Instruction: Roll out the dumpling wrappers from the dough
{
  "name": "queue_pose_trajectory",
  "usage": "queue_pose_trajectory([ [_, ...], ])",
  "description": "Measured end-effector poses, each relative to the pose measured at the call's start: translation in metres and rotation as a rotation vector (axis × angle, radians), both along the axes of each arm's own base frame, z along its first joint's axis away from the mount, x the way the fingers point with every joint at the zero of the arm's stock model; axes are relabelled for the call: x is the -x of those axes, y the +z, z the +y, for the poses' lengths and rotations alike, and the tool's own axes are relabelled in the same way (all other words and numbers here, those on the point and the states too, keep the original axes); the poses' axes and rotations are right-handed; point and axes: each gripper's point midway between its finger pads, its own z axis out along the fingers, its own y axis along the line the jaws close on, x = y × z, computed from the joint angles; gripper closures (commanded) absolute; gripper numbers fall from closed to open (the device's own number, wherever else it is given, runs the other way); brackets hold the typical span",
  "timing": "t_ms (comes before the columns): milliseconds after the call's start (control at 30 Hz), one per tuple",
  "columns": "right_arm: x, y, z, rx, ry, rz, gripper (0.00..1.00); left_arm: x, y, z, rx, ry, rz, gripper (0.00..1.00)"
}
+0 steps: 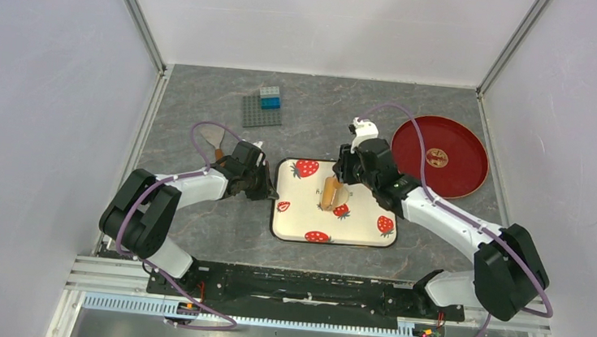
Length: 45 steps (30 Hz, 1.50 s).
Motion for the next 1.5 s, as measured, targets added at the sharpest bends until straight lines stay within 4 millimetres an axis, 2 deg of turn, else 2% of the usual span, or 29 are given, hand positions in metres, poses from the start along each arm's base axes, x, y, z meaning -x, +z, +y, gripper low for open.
queue_pose_trajectory([
  [400, 0.005, -0.002, 0.002, -0.037, -0.051, -0.086, 1.00, 0.000, 0.000, 0.000, 0.000, 0.000, 0.000, 0.98],
  [1067, 0.002, -0.009, -0.003, -0.160, -0.153, -0.176, 1.00, 0.000, 0.000, 0.000, 0.000, 0.000, 0.000, 0.98],
  [1500, 0.002, -0.011, -0.001, -0.204, -0.171, -0.181, 1.00, 0.000, 0.000, 0.000, 0.000, 0.000, 0.000, 0.98],
])
